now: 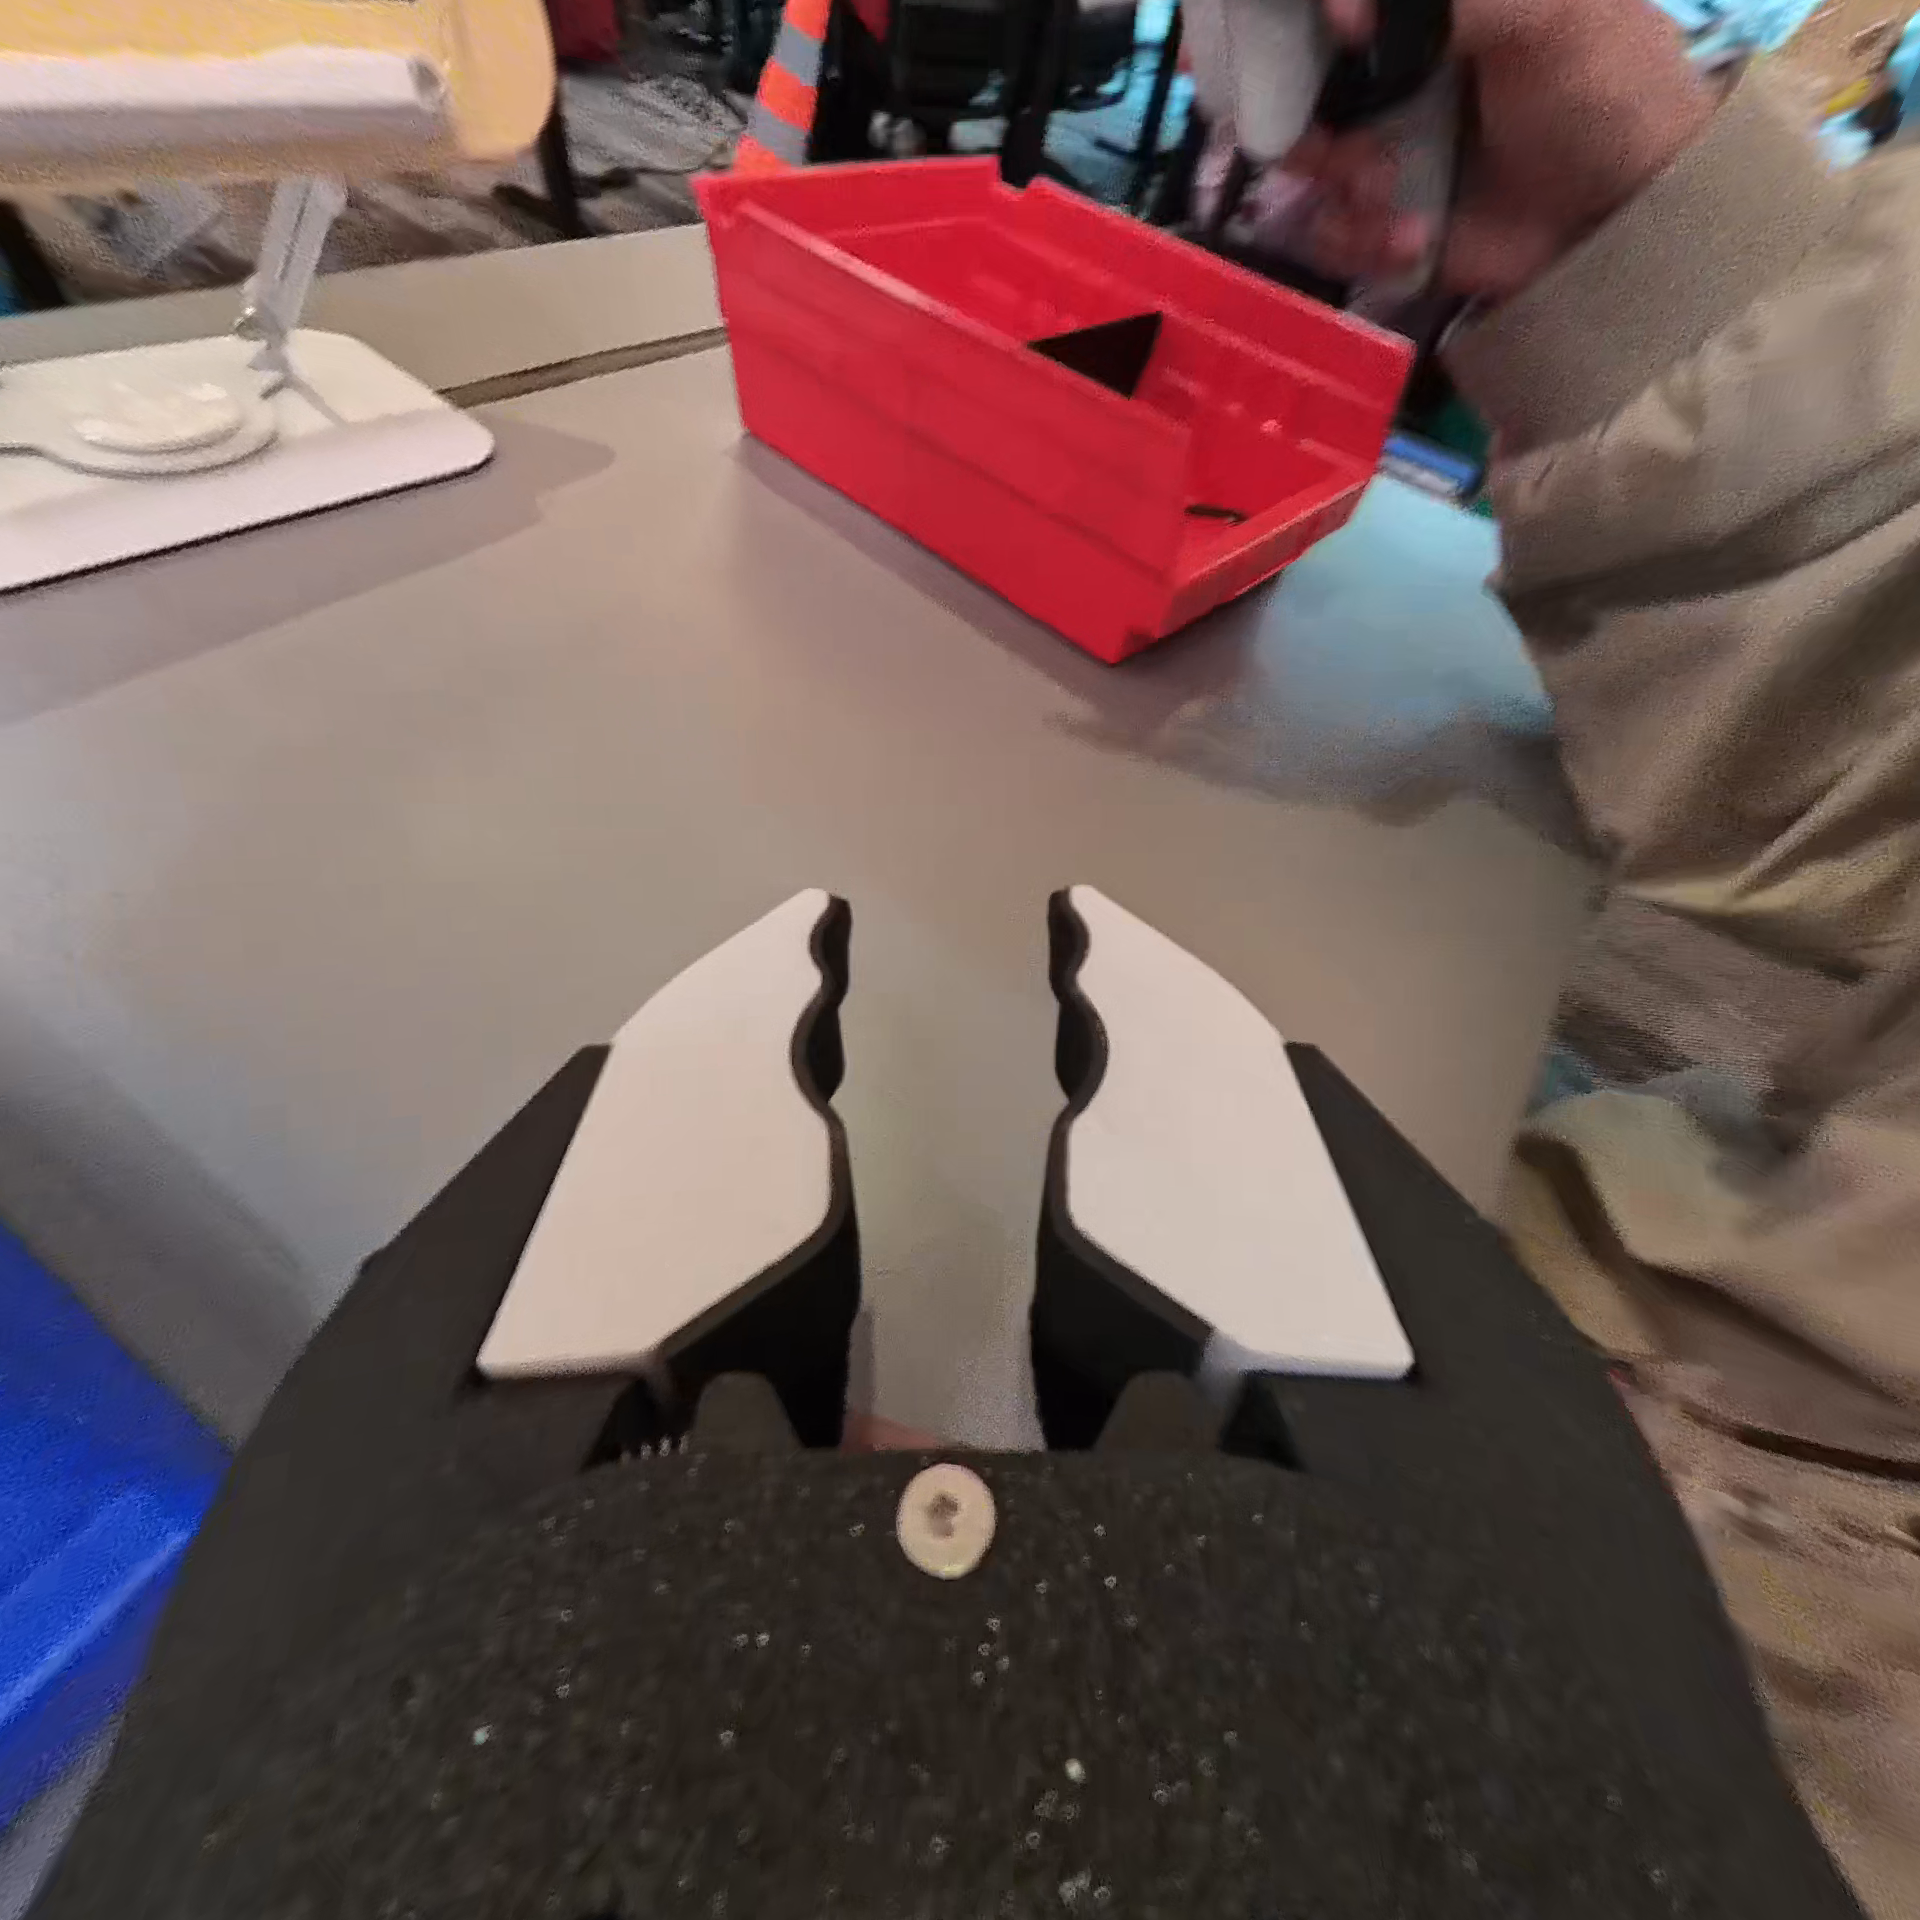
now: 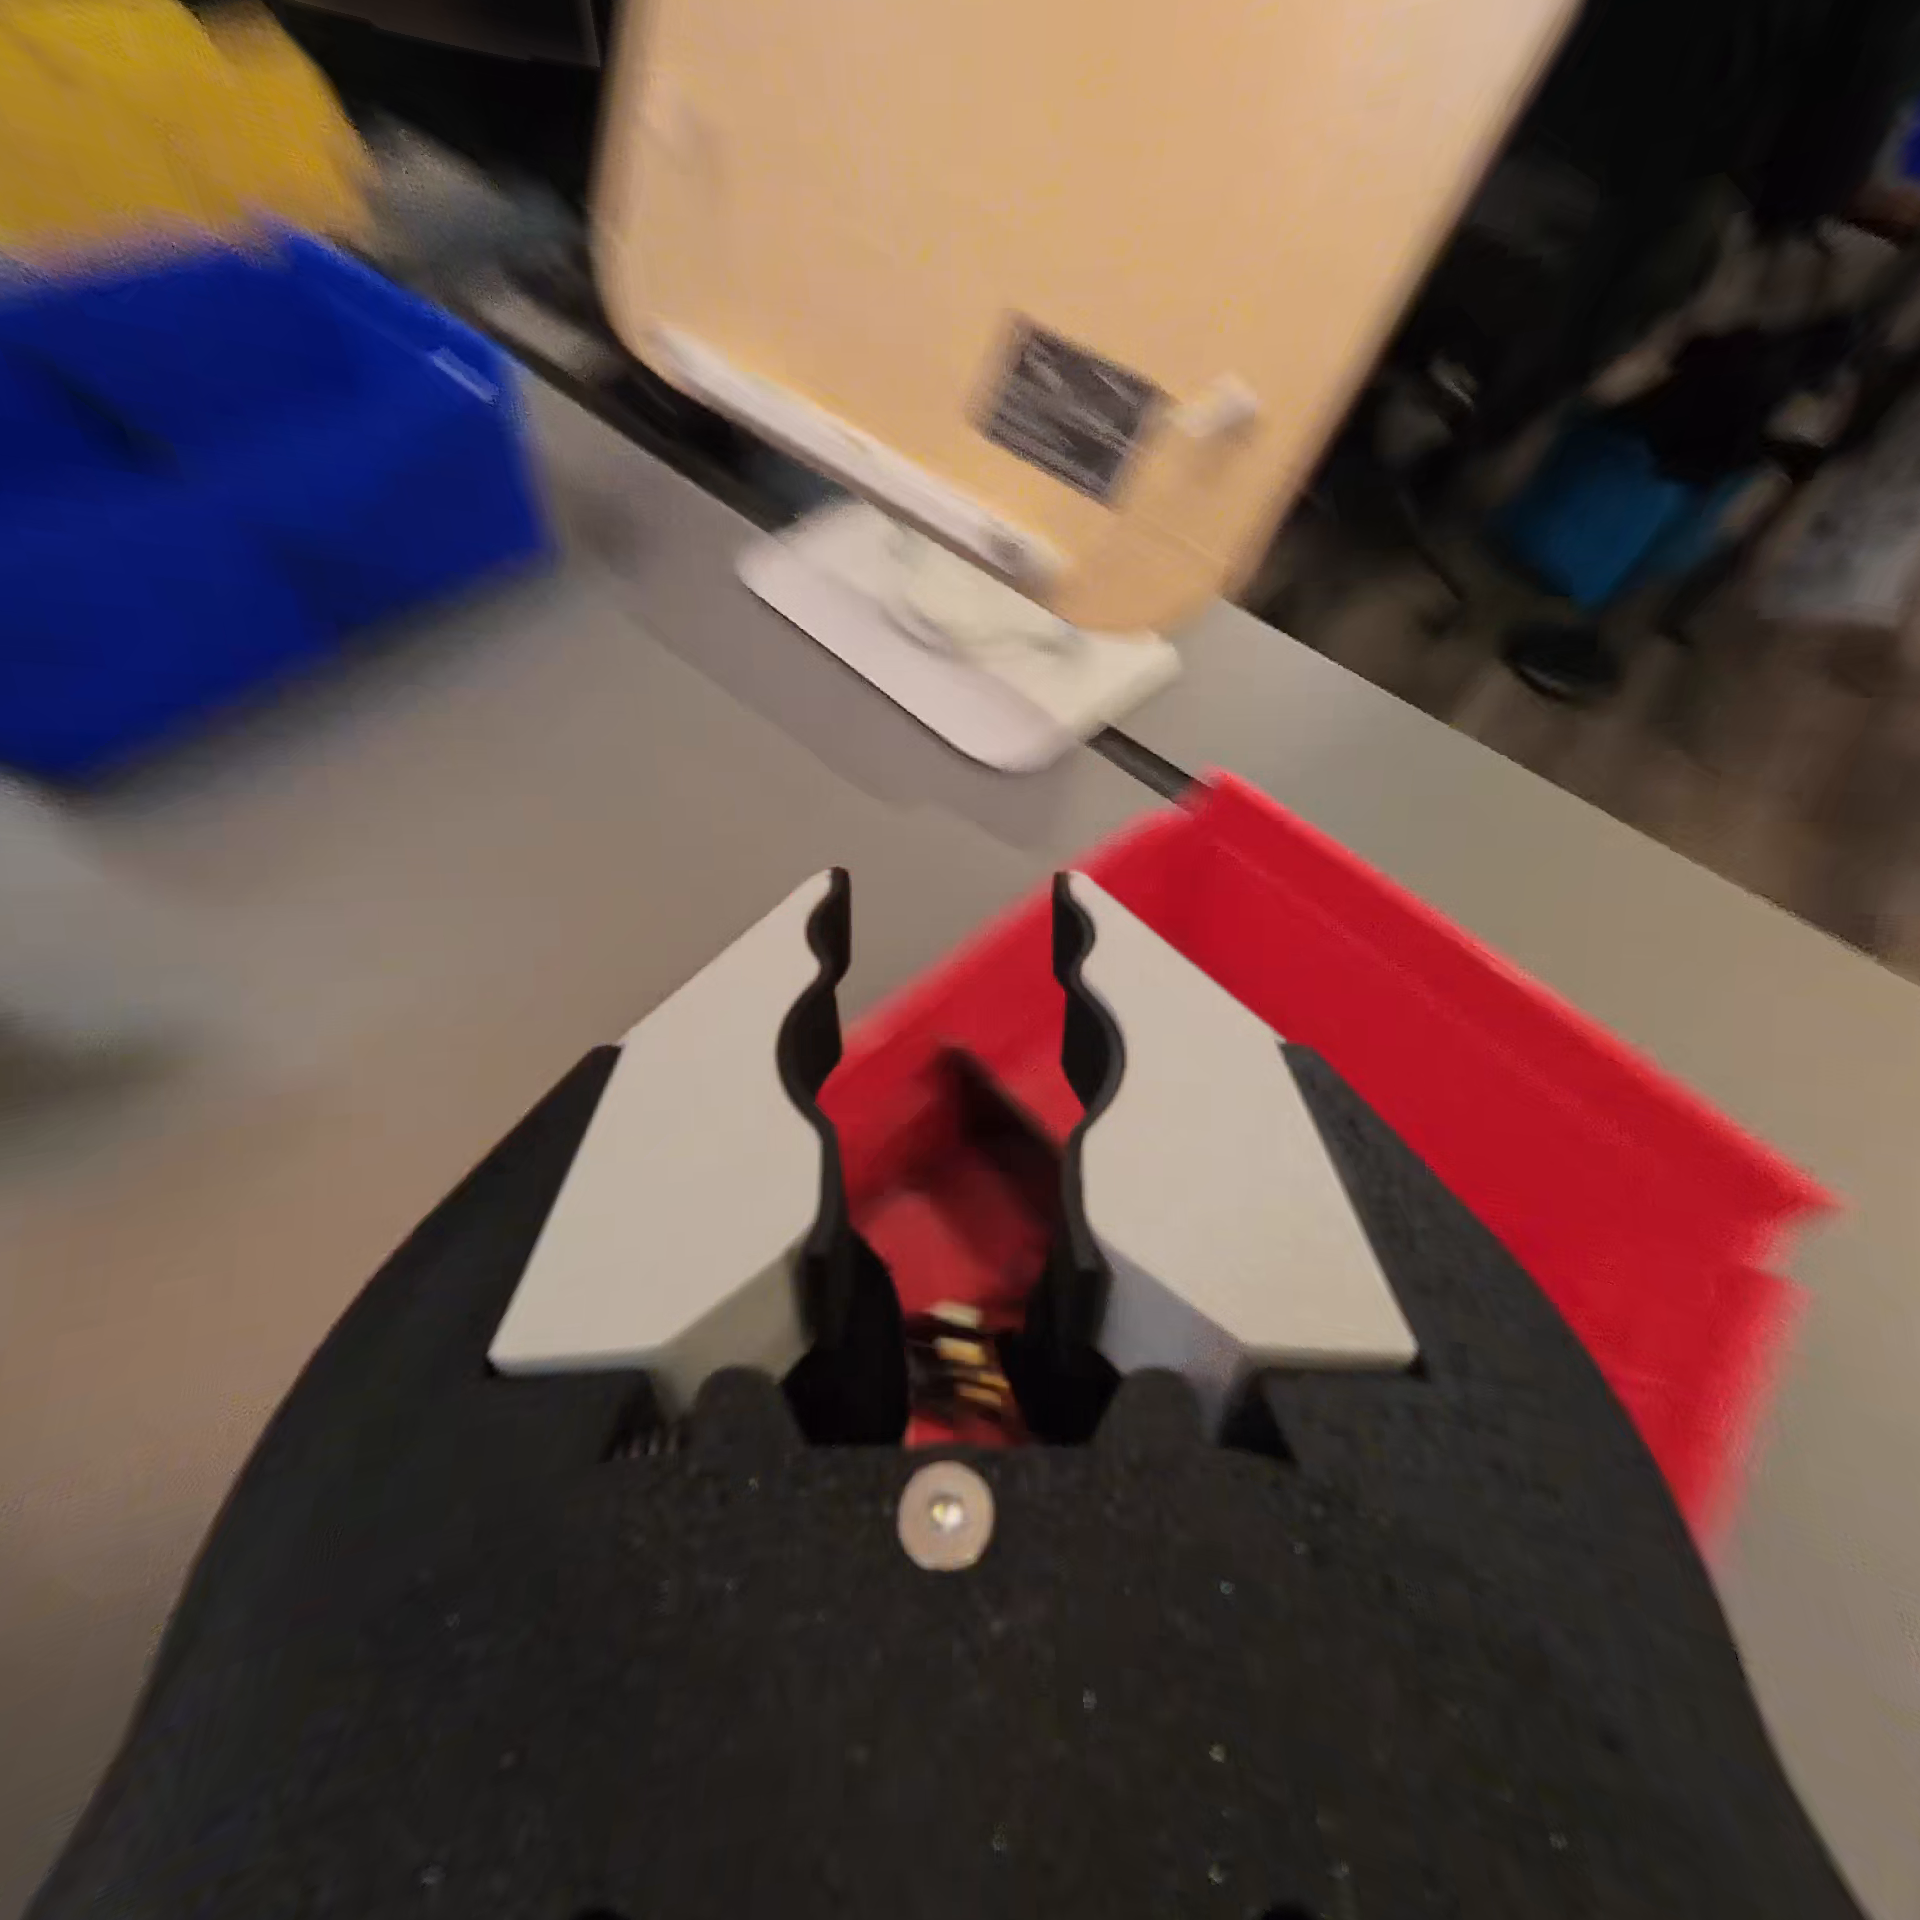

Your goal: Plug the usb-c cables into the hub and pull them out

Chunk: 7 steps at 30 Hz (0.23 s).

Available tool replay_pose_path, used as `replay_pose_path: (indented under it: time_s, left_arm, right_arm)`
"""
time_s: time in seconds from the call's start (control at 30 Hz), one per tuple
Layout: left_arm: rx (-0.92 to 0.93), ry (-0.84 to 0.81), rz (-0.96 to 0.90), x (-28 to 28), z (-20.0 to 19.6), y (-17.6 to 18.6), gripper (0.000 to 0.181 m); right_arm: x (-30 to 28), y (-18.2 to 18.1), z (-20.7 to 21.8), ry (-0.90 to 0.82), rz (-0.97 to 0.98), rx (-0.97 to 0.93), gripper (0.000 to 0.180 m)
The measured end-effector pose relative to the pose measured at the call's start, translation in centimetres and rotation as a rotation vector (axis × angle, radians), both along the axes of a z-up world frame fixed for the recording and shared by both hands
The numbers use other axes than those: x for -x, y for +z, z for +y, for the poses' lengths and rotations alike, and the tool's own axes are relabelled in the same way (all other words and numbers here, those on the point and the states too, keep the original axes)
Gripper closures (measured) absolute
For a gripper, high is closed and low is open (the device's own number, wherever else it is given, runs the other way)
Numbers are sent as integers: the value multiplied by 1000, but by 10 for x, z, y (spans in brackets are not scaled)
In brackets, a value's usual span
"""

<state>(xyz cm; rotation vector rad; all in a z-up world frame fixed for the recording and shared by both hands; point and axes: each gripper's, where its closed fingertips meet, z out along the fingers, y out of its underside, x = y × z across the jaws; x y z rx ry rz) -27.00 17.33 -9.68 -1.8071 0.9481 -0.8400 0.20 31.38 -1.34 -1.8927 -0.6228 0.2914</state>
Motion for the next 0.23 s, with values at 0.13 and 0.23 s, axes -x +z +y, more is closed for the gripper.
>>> replay_pose_path:
  time_s: [0.13,0.23]
  left_arm:
    - [32,-64,2,34,13,48,145]
    - [36,-70,154,86,59,71,145]
  right_arm:
    - [101,11,-89,204,412,-60,152]
    - [172,-29,-140,395,562,83,144]
